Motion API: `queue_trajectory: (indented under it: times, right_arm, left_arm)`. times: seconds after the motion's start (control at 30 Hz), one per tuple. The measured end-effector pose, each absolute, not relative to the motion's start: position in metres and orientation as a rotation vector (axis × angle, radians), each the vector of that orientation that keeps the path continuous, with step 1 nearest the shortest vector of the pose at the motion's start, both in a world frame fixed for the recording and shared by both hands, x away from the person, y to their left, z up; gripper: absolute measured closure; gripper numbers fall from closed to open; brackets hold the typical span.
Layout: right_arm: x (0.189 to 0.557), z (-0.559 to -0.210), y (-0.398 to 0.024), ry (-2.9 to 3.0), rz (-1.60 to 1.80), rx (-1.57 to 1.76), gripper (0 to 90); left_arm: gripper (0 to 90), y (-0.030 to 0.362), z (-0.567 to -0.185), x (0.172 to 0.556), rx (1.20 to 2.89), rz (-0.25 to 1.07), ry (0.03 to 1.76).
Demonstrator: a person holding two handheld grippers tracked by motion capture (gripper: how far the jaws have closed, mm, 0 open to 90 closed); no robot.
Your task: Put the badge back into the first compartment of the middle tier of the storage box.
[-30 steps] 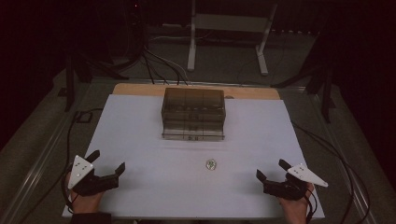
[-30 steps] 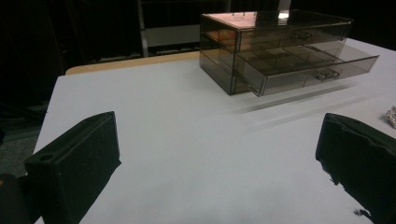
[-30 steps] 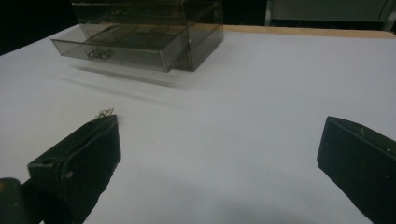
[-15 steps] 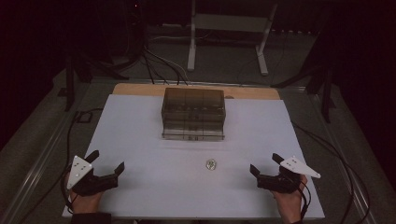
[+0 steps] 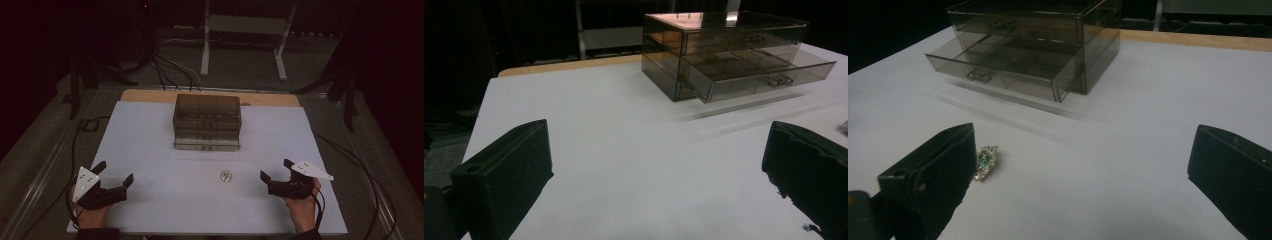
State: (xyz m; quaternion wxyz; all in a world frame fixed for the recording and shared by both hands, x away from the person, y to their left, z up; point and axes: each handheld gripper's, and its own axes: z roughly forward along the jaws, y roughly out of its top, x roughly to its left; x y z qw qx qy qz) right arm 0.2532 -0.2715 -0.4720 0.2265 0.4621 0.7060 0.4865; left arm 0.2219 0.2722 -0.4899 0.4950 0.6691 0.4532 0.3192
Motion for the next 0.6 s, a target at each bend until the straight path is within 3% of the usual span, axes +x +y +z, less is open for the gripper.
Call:
queue_trajectory:
  times: [0.6]
  right_arm:
    - [0.269,-0.478,-0.239,2.053,1.345,1.295,0.0]
  left_arm:
    - [0.5,0.27,-0.491,0.223,1.636,0.774,1.094]
